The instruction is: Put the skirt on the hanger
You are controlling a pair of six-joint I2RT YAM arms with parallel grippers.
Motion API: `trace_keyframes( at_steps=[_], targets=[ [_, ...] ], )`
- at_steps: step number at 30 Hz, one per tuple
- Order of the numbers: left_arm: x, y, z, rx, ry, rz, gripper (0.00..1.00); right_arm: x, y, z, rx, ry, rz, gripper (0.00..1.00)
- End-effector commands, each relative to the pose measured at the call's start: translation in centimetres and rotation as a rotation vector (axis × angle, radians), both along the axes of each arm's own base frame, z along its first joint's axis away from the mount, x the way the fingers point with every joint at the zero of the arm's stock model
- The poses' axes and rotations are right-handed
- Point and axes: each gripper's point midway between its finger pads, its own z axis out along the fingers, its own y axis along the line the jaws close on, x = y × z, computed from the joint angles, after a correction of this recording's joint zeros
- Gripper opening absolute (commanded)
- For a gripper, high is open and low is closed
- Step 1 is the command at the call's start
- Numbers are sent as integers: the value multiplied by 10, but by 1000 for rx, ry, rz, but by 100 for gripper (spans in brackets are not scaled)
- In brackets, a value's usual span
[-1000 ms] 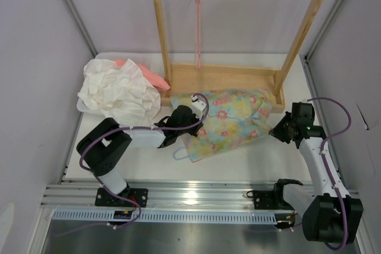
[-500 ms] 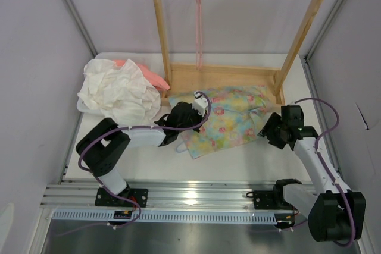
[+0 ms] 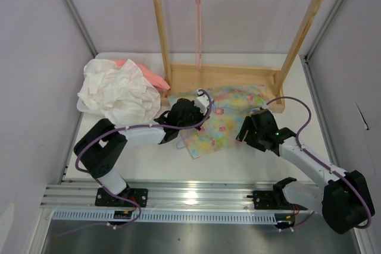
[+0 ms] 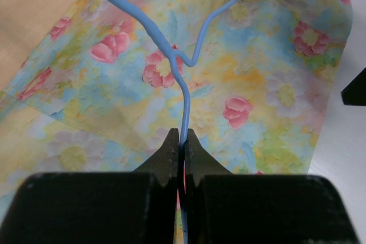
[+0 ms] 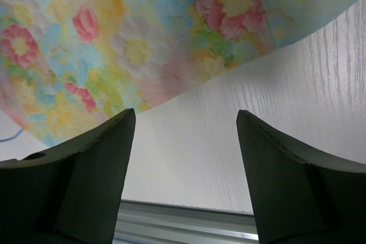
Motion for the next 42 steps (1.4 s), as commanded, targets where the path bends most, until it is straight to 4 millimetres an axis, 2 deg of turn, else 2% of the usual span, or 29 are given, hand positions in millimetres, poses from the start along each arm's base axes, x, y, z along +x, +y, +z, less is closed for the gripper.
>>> trace_keyframes(
  at_steps=[1,3,7,13,18,23,26,28,31,34,42],
  targets=[
    [9,-10,54,-98,-86,-17,0,16,5,-3,45,-64,-74,79],
    [5,-10,56,-120,-80,-23,0,21,15,-2,77,-93,-67,80],
    [-1,-10,55,-150,-61,-26,0,15,38,-10,87,-88,-39,80],
    [-2,-11,52,-148,-47,-31,0,18,43,-24,29,-86,-60,79],
    [-2,-12,51,-142,-40,-37,0,25,37,-33,-20,-86,-86,66],
    [-4,-13,49,-144,-32,-46,0,30,35,-37,-65,-79,-88,38],
    [-5,-12,46,-138,-30,-47,0,33,35,-41,-101,-65,-81,33],
    [-4,-12,47,-138,-35,-43,0,32,35,-43,-126,-54,-74,19],
    [-3,-12,50,-145,-41,-40,0,29,35,-45,-144,-37,-66,5],
    [1,-12,53,-151,-57,-28,0,23,34,-44,-151,-20,-53,0],
    [15,-21,54,-134,-78,-23,0,-8,23,-30,-115,-1,-21,0]
  ],
)
